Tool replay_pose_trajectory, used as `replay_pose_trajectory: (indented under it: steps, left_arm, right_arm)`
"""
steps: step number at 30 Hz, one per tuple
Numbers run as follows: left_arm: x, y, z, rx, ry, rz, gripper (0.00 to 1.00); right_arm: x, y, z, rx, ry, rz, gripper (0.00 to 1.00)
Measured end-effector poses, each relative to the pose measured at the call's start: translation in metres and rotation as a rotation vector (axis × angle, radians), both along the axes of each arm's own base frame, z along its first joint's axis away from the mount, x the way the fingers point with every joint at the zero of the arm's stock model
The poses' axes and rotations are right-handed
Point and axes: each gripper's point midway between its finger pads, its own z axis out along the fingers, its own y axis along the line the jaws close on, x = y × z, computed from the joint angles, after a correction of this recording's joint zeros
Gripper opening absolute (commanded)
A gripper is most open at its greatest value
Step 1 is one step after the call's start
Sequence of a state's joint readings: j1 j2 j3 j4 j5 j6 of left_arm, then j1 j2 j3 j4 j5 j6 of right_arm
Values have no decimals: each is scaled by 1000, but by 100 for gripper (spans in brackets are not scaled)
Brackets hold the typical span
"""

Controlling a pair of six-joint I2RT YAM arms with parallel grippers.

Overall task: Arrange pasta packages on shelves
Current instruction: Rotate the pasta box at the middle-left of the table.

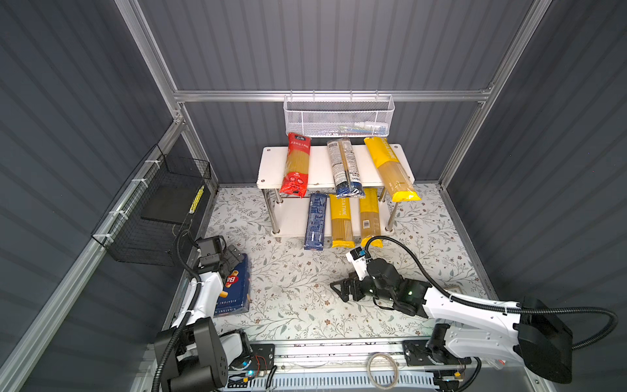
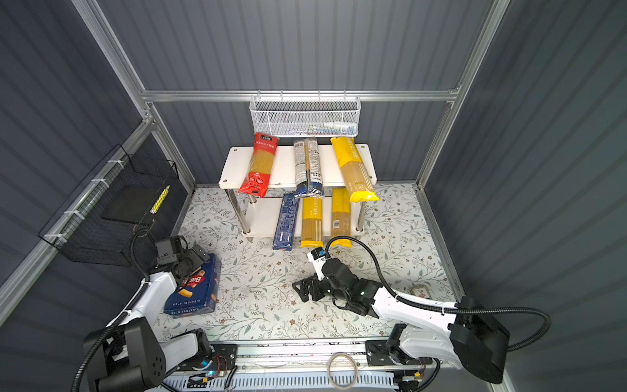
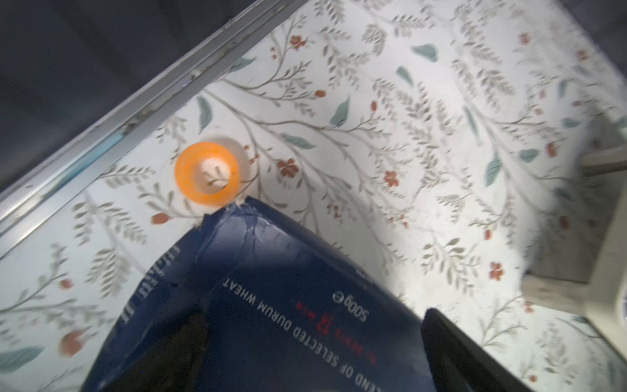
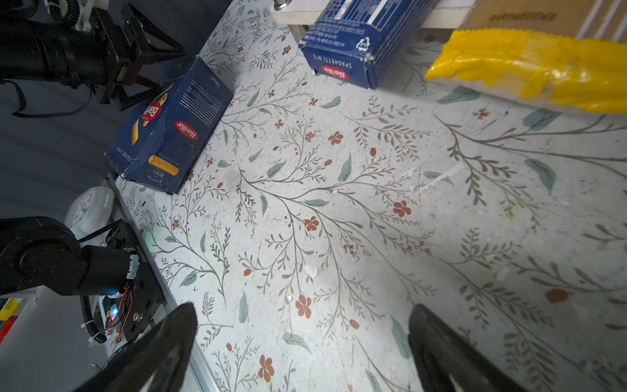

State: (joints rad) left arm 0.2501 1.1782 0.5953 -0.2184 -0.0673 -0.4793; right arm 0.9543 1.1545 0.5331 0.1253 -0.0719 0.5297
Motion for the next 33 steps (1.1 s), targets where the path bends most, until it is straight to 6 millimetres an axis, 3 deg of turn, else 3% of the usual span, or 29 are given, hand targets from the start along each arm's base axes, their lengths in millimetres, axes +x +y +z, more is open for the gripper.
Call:
replay_pose_trajectory:
  steps: [4,12,19,24,27,33]
  left_arm:
    - [5,-18,6,-70,-98,-59,99]
    - [-12,-61,14,-240,-203,-148,99]
    - [-20,-127,16,-351,-184,-275,99]
    - [-12,-155,20,-362,-150,-330,99]
    - [-14,-153,26,-310,-65,-316,99]
    - [-29,-114,51,-130,44,-180,99]
  right_arm:
    - [1,2,-3,-7,6,-1,98]
    - [4,6,-14,-40,29,0,99]
    - [8,11,-5,-29,9,5,99]
    - [9,10,-7,-40,6,10,99]
    - [9,11,-7,-53,1,22,99]
    - [8,23,4,-51,-18,88,99]
